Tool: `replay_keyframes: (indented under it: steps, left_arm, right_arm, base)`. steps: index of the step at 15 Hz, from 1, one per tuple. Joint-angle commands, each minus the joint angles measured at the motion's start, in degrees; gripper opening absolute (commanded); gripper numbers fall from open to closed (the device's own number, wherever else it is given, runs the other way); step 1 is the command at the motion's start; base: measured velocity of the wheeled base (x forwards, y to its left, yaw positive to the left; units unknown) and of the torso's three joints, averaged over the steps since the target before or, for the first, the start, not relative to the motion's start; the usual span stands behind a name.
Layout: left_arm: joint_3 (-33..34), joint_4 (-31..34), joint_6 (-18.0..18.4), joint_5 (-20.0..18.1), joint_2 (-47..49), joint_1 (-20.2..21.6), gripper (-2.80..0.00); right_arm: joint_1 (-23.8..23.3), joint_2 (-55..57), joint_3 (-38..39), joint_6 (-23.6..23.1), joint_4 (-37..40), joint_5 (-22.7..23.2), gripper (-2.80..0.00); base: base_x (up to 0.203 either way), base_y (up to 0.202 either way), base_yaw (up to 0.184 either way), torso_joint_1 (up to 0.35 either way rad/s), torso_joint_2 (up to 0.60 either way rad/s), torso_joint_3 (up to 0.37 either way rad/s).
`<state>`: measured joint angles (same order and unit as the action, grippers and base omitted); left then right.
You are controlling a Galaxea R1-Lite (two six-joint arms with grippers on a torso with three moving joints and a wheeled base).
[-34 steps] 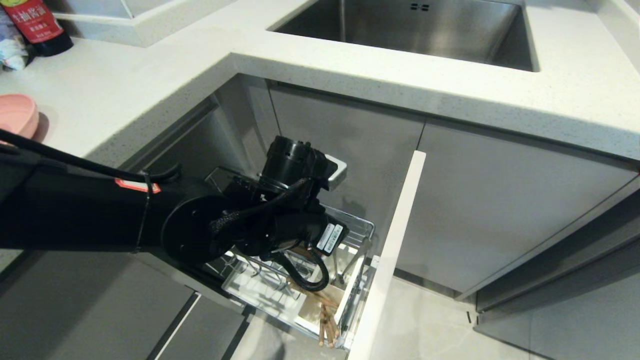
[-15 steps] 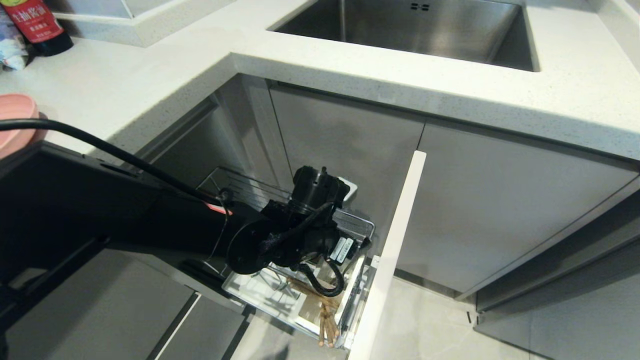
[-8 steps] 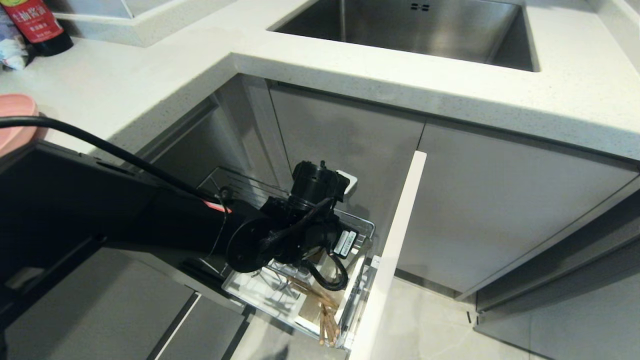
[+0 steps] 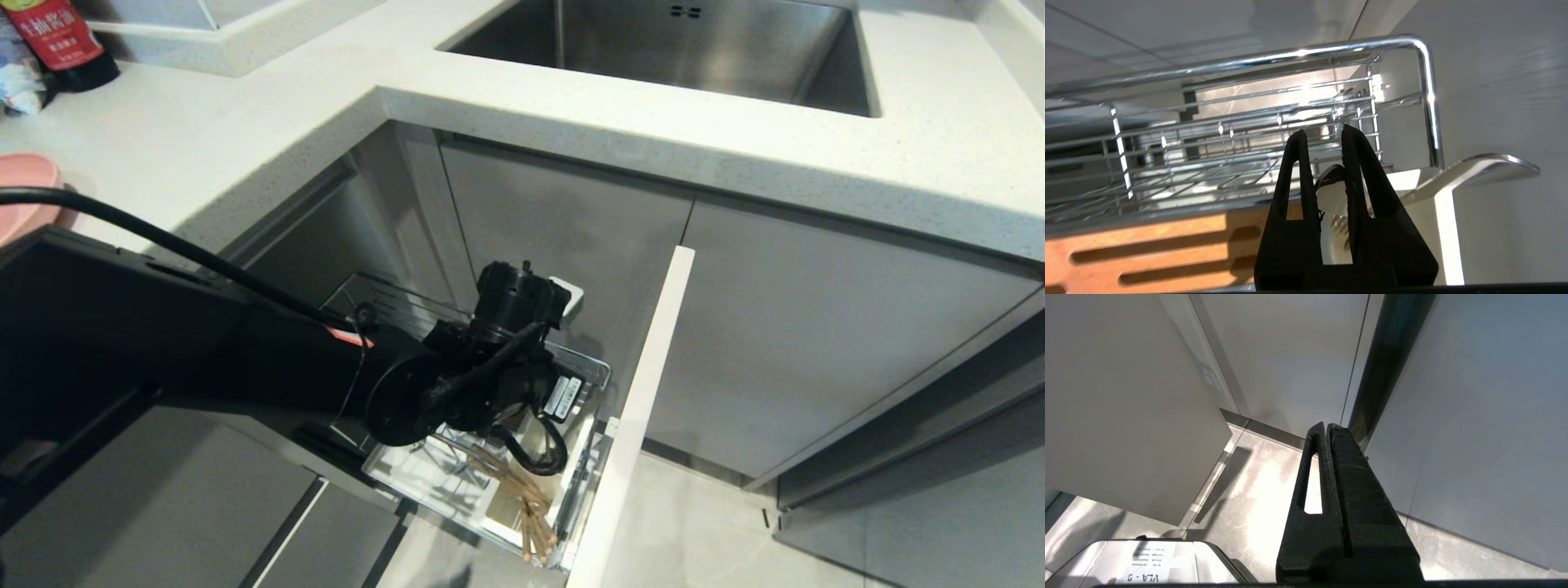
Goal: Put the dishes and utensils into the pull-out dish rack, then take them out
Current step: Take the spoon out of the cupboard
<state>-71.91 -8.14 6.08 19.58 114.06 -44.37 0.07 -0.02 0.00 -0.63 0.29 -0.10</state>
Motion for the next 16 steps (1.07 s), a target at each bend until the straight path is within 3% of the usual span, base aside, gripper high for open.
replay_keyframes:
  steps: [1, 4, 9, 16]
  left_arm:
    - [-0.07, 0.06, 0.07, 2.25, -1.99, -0.85, -2.80]
    - [-0.16, 0.49, 0.07, 6.69, -5.16, -2.29, -2.80]
    - [-0.57, 4.36, -1.45, 6.62, -9.27, -3.11, -2.80]
    - [-0.95, 4.88, -1.78, 6.61, -11.40, -3.18, -2.80]
  right_arm:
    - [0.01, 0.02, 0.00, 0.01, -0.02, 0.01, -2.80]
    - [0.01, 0.02, 0.00, 0.02, -0.02, 0.01, -2.80]
    - [0.01, 0.02, 0.00, -0.07, -0.02, 0.01, -2.80]
    - [0.01, 0.02, 0.00, 0.01, 0.06, 0.01, -2.80]
  base:
    - [0.000, 0.000, 0.000, 0.000, 0.00, 0.000]
    - [0.000, 0.000, 0.000, 0.000, 0.00, 0.000]
    - [0.000, 0.000, 0.000, 0.000, 0.00, 0.000]
    - [0.000, 0.000, 0.000, 0.000, 0.00, 0.000]
